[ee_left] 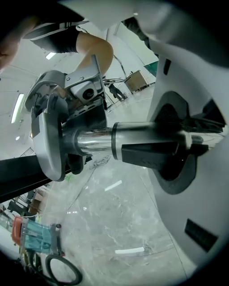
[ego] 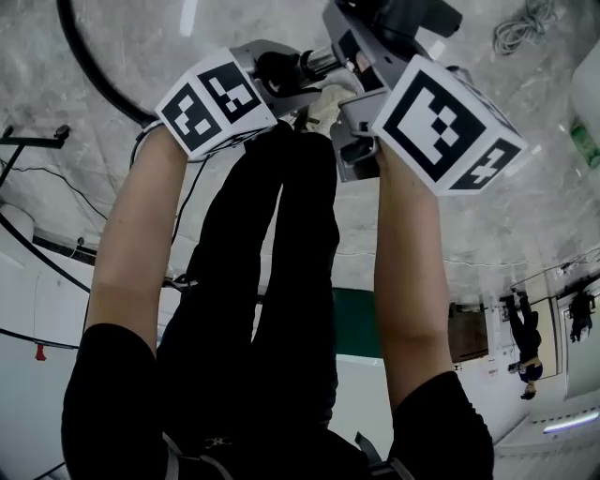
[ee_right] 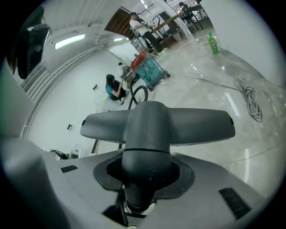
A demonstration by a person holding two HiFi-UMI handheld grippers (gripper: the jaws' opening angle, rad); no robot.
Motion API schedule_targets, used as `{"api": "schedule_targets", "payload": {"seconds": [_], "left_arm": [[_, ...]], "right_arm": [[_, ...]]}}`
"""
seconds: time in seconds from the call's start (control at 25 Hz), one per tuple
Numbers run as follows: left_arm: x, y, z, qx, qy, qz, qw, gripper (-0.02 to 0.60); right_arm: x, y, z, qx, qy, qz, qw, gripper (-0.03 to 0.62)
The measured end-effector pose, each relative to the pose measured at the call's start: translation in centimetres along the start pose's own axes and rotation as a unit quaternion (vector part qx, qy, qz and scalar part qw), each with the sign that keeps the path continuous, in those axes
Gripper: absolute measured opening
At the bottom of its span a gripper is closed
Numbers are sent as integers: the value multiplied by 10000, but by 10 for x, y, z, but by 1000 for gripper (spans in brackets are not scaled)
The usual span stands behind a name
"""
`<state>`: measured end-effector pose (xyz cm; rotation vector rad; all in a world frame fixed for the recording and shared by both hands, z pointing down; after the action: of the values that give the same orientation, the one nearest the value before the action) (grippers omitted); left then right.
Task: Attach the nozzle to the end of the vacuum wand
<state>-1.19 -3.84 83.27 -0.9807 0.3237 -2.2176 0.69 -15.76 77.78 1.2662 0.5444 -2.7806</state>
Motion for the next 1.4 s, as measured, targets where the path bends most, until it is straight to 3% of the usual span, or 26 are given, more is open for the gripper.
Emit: {"api": "schedule_targets", "payload": {"seconds": [0.44,0.6,0.72,0.88,0.92,1.0,1.08,1.16,1.2,1.4], "left_arm": [[-9,5,24,64,-192,239,9995,169],[-16,7,24,87,-240,292,9992,169],[-19,9,23,148,-351,347,9987,169],[-19,8,15,143,-356,439,9983,167],[-17,7,16,163,-297,440,9985,167],[-7,4,24,205,-46,350,9992,166],[5,3,32,242,316,207,9990,164],[11,6,36,191,501,133,9985,161],[11,9,35,147,498,138,9986,160],[2,9,23,268,379,160,9988,159]], "right_arm": [[-27,-9,-46,534,204,589,9966,170],[-25,-6,-60,650,662,791,9925,175],[-23,-6,-64,732,843,441,9928,184],[-7,-8,-61,677,1939,-488,9775,184],[-7,-9,-59,705,2020,-563,9752,184],[-15,-6,-48,610,1663,-362,9835,184],[-27,-4,-38,306,819,206,9960,184],[-35,-2,-37,57,103,534,9985,184],[-35,-1,-38,9,31,515,9987,184],[-17,-1,-40,269,802,4,9964,184]]}}
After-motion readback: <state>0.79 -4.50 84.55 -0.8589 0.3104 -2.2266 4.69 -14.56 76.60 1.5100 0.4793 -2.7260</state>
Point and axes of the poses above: the fingertips, and each gripper's own axes: z forward along the fingers, x to its left, y out of its top, the point moved 2 cm from there along -z, backward along the fingers, and after that the axes turned 6 degrees about y, right-handed, at the moved point
